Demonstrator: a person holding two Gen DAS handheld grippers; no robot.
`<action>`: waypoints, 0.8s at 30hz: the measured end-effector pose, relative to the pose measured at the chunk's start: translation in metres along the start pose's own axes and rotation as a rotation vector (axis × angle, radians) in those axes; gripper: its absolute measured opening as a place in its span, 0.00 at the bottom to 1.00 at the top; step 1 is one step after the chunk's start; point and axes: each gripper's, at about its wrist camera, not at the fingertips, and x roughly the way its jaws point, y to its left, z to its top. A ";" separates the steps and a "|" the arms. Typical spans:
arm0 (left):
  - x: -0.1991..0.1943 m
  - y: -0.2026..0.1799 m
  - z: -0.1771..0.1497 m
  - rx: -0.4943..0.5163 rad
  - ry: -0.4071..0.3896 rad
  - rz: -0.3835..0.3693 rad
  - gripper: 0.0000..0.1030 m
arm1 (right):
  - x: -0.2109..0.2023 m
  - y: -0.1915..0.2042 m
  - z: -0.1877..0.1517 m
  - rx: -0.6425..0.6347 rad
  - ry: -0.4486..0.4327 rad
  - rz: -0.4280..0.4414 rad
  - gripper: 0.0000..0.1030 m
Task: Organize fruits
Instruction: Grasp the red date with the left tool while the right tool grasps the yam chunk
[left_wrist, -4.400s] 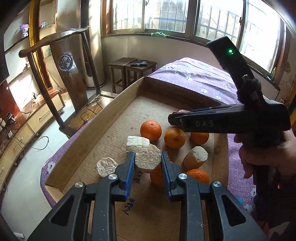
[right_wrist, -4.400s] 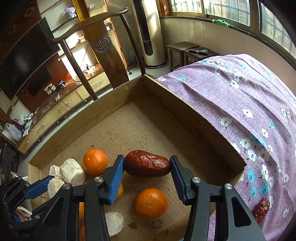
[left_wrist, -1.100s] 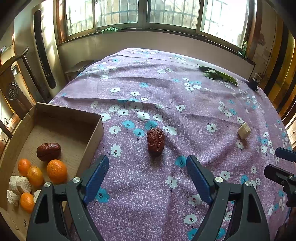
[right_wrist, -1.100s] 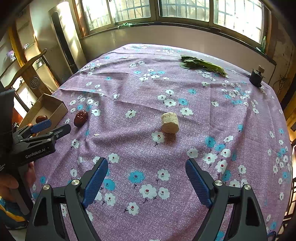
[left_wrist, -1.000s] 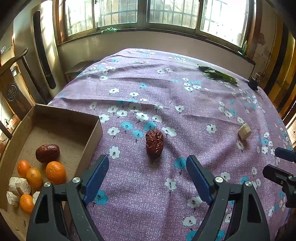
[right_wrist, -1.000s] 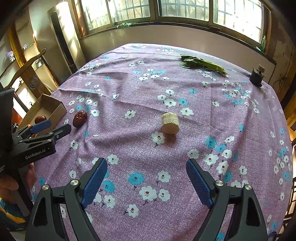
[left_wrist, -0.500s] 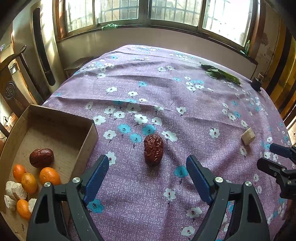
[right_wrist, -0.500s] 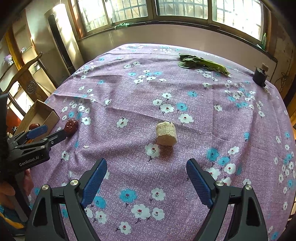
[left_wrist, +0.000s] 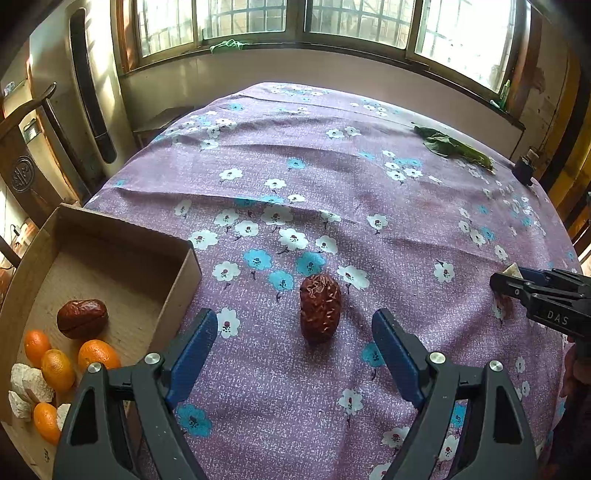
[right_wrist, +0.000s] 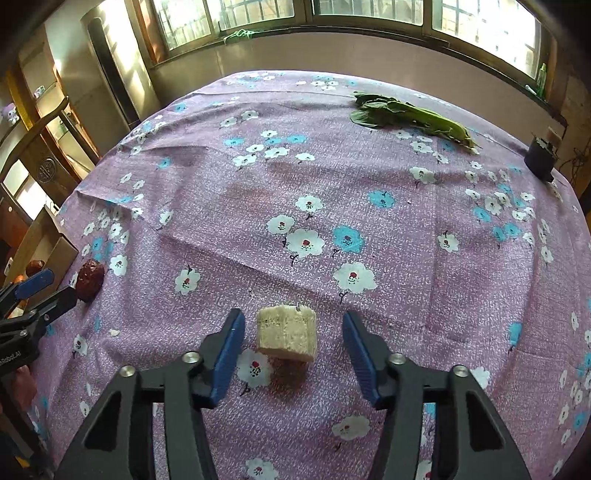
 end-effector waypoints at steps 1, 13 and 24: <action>0.002 0.000 0.000 0.000 0.004 0.003 0.82 | -0.001 -0.001 -0.001 -0.002 0.003 0.009 0.37; 0.023 -0.011 0.001 0.038 0.031 -0.012 0.71 | -0.032 0.005 -0.024 -0.031 0.002 0.059 0.32; 0.001 0.004 -0.014 0.024 0.019 -0.043 0.26 | -0.050 0.036 -0.045 -0.054 0.001 0.101 0.32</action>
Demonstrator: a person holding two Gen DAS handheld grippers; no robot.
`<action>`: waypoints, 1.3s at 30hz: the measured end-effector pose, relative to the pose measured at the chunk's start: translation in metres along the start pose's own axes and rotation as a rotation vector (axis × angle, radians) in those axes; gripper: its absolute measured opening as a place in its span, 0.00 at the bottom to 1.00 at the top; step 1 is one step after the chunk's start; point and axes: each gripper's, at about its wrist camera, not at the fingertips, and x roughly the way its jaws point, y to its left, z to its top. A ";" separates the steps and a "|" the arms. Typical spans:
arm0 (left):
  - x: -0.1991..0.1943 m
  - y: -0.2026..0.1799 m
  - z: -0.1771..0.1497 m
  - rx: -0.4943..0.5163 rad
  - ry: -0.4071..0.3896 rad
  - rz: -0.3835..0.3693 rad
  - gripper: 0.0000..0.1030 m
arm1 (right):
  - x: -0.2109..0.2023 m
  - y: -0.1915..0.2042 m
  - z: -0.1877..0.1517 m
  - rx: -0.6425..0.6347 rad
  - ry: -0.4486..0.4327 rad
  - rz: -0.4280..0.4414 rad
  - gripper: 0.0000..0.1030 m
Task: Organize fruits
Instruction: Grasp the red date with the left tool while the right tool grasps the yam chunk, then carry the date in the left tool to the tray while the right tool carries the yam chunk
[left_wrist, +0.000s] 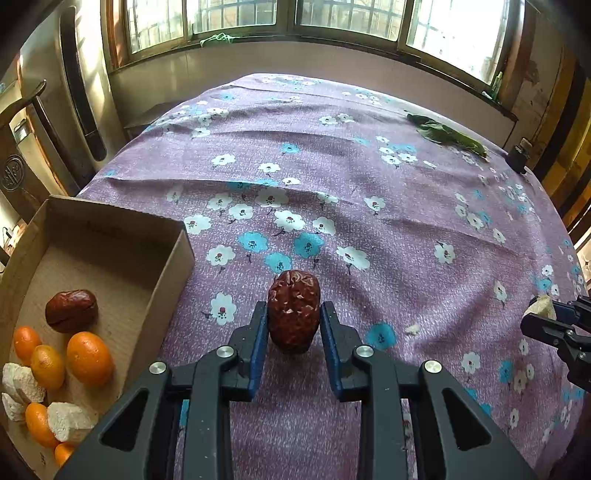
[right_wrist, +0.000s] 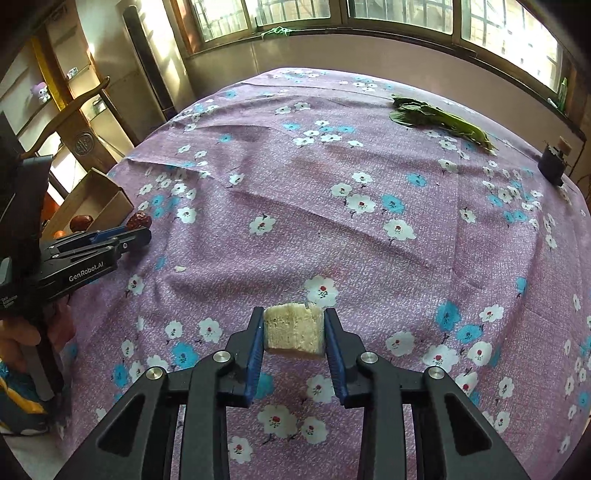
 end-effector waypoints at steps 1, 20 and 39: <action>-0.005 -0.001 -0.003 0.004 -0.006 -0.007 0.26 | -0.002 0.003 -0.002 -0.001 -0.002 -0.002 0.32; -0.082 0.009 -0.059 0.092 -0.135 0.037 0.26 | -0.023 0.100 -0.033 -0.041 -0.069 0.109 0.33; -0.123 0.097 -0.076 -0.031 -0.195 0.161 0.26 | -0.004 0.202 -0.011 -0.225 -0.062 0.209 0.33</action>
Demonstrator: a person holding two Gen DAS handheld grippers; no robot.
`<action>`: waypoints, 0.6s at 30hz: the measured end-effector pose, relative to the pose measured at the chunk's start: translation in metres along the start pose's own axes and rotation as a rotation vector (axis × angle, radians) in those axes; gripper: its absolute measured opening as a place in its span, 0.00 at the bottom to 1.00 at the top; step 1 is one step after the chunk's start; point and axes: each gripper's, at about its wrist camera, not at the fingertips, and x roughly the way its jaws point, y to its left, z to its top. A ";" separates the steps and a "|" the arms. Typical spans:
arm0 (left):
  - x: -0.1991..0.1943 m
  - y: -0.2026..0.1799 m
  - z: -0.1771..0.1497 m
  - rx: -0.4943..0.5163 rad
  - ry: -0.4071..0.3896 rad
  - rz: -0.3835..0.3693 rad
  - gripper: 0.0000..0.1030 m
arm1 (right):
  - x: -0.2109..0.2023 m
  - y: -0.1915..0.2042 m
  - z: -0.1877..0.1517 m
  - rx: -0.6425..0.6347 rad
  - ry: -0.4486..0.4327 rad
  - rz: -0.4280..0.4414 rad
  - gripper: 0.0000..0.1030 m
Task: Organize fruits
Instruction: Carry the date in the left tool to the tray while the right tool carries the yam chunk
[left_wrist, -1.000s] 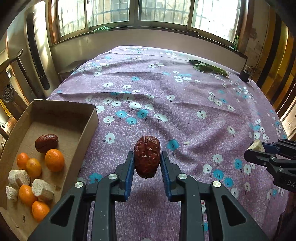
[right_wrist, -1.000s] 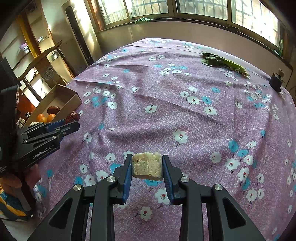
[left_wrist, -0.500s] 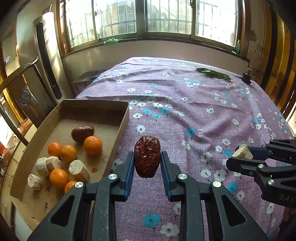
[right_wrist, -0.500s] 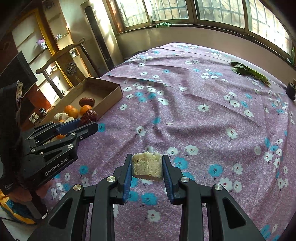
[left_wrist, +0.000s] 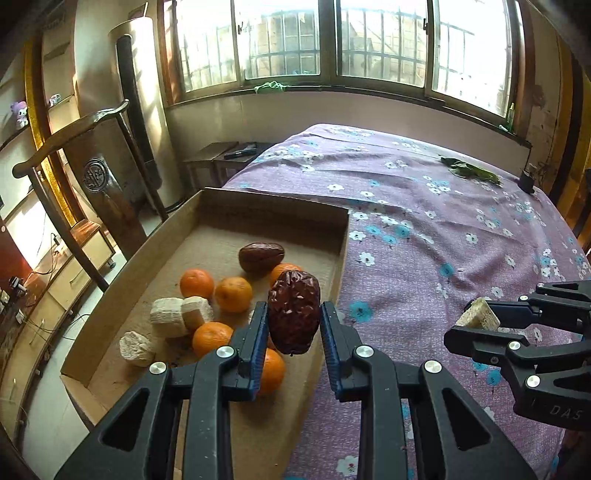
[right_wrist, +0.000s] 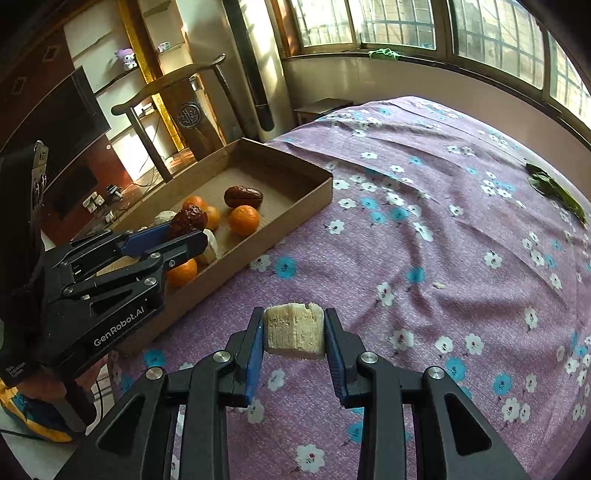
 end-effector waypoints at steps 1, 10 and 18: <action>-0.001 0.005 -0.001 -0.007 -0.001 0.007 0.26 | 0.002 0.004 0.003 -0.008 0.000 0.008 0.33; -0.005 0.057 -0.010 -0.082 0.012 0.063 0.26 | 0.030 0.033 0.028 -0.083 0.030 0.045 0.33; 0.001 0.077 -0.018 -0.111 0.038 0.068 0.26 | 0.055 0.047 0.050 -0.119 0.051 0.071 0.33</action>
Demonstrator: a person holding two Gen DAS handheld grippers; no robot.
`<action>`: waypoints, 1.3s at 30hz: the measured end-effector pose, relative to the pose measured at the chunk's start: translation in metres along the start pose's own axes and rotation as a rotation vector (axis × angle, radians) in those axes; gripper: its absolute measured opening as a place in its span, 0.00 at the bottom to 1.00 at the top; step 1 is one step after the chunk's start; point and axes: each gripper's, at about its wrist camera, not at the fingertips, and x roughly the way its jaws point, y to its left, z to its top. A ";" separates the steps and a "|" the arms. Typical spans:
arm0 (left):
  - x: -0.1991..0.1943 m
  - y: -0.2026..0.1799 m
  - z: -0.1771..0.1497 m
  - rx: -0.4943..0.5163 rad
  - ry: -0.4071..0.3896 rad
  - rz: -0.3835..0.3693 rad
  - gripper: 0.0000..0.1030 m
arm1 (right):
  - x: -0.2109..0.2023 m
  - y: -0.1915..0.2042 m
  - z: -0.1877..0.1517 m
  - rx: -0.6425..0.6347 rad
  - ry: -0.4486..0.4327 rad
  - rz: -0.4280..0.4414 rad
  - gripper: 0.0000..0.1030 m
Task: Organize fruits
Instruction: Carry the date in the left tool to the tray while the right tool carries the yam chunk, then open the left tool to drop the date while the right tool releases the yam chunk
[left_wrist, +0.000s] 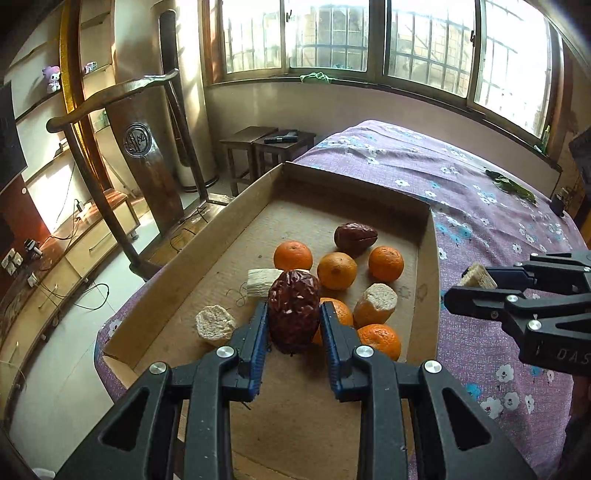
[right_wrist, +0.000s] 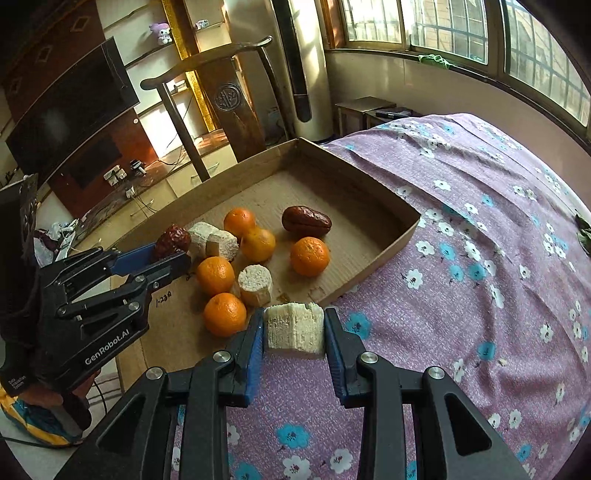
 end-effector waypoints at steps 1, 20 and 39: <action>0.001 0.001 -0.001 -0.001 0.004 -0.001 0.26 | 0.004 0.000 0.004 -0.003 0.004 0.000 0.33; 0.019 -0.002 -0.004 -0.005 0.033 -0.010 0.26 | 0.052 -0.011 0.026 0.003 0.062 0.006 0.33; -0.004 -0.002 -0.009 -0.033 -0.041 0.053 0.75 | 0.001 0.005 -0.004 0.087 -0.097 -0.053 0.85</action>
